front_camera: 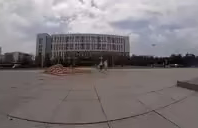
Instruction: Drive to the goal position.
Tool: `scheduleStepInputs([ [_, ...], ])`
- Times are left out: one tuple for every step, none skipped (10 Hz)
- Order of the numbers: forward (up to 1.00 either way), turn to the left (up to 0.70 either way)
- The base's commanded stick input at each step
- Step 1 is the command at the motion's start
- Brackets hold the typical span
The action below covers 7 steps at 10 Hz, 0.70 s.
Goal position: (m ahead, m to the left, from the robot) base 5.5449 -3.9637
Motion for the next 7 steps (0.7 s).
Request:
scheduleStepInputs([
  [0.70,0.00],
  [0.70,0.00],
  [0.70,0.00],
  [0.70,0.00],
  [0.70,-0.02],
  [0.70,-0.11],
  [0.70,-0.24],
])
